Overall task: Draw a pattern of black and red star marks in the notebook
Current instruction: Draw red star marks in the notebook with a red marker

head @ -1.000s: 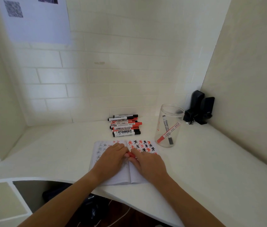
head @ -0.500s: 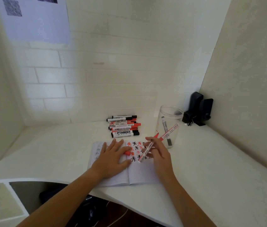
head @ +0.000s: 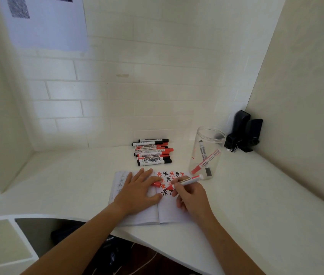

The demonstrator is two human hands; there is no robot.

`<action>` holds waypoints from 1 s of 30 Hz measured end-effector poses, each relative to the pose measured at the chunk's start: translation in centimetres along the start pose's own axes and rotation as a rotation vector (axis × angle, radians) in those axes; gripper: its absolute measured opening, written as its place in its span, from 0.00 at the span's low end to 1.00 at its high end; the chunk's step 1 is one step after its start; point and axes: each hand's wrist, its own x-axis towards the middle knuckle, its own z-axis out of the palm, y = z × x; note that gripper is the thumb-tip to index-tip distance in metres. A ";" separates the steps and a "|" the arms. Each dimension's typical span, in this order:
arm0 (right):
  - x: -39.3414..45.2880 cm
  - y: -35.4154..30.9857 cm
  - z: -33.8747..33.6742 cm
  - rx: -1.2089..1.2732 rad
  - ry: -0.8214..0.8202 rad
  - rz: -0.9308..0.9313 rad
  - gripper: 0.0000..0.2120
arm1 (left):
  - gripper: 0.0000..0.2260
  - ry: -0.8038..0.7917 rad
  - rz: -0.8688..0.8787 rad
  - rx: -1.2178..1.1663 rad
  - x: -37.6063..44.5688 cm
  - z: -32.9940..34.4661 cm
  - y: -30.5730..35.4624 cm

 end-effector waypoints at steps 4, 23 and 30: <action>-0.3 -0.2 -0.1 -0.120 -0.013 -0.020 0.06 | 0.32 0.007 -0.006 -0.015 0.0 0.0 0.0; -0.6 -0.2 0.5 -0.214 -0.025 -0.014 0.12 | 0.30 0.017 0.006 -0.008 0.0 0.0 0.0; -0.7 -0.4 0.4 -0.218 0.018 0.000 0.14 | 0.32 0.013 0.004 -0.003 0.0 0.1 -0.1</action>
